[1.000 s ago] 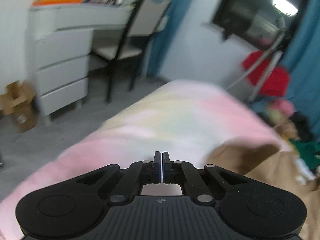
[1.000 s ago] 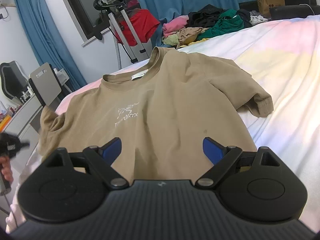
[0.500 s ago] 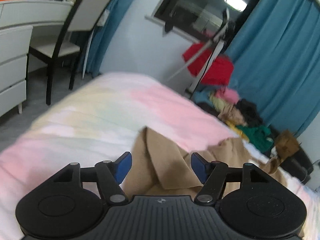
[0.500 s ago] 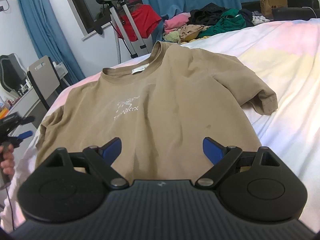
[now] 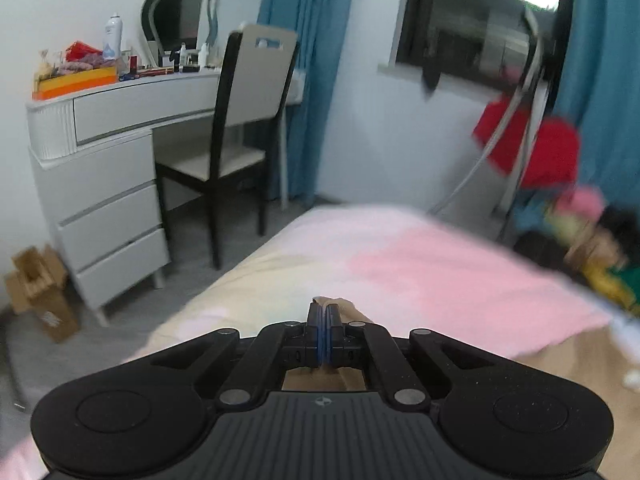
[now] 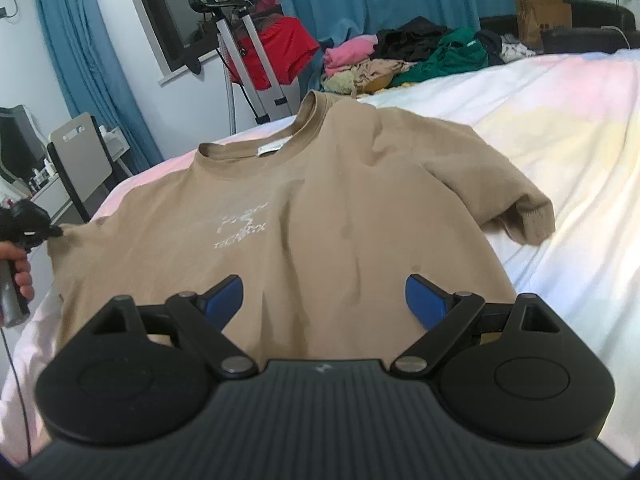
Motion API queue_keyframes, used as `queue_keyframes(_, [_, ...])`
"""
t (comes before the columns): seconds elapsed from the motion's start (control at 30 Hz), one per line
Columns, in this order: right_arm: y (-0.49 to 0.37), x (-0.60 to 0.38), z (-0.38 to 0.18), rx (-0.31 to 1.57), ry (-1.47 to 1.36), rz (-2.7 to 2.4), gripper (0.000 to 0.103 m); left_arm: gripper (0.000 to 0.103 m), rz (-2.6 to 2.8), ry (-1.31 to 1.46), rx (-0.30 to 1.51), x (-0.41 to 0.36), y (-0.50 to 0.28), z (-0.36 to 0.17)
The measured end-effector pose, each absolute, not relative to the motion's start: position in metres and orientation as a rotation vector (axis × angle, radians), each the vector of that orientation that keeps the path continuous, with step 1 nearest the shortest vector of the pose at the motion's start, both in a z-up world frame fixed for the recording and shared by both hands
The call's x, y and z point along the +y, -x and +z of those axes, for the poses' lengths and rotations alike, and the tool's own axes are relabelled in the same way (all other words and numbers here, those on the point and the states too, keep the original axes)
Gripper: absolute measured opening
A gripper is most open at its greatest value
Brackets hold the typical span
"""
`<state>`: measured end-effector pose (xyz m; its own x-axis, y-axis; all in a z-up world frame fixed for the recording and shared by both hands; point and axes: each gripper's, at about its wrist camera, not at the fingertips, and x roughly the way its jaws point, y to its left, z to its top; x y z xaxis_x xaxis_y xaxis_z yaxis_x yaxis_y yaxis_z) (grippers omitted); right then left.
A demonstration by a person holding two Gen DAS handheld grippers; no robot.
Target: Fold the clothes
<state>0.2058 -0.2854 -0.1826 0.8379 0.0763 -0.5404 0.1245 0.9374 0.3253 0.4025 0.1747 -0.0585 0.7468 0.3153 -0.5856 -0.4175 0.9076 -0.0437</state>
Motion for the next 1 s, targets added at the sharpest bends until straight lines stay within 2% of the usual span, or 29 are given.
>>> queue_keyframes(0.1, [-0.204,-0.284,-0.18,0.561,-0.341,-0.025,0.09,0.006,0.376,0.183,0.621,0.176,-0.4,-0.075])
queue_keyframes(0.23, [-0.201,-0.283,-0.177,0.536,-0.322,-0.025,0.09,0.036,0.287,0.202,0.601,0.174,-0.37,-0.076])
queue_keyframes(0.3, [-0.2,-0.282,-0.175,0.531,-0.323,-0.011,0.09,0.042,0.226,0.198,0.579,0.174,-0.34,-0.067])
queue_keyframes(0.37, [-0.197,-0.28,-0.172,0.522,-0.313,-0.001,0.09,0.059,0.189,0.15,0.548,0.171,-0.304,-0.056])
queue_keyframes(0.4, [-0.196,-0.279,-0.17,0.515,-0.306,0.002,0.09,0.063,0.183,0.112,0.529,0.166,-0.285,-0.05])
queue_keyframes(0.6, [-0.165,-0.284,-0.155,0.468,-0.271,0.017,0.09,0.065,0.091,0.02,0.493,0.122,-0.173,-0.021])
queue_keyframes(0.7, [-0.146,-0.284,-0.142,0.431,-0.227,0.015,0.09,0.074,0.033,0.078,0.495,0.102,-0.125,-0.019])
queue_keyframes(1.0, [-0.096,-0.304,-0.115,0.387,-0.264,-0.034,0.09,0.075,0.003,0.195,0.72,0.092,-0.037,-0.069])
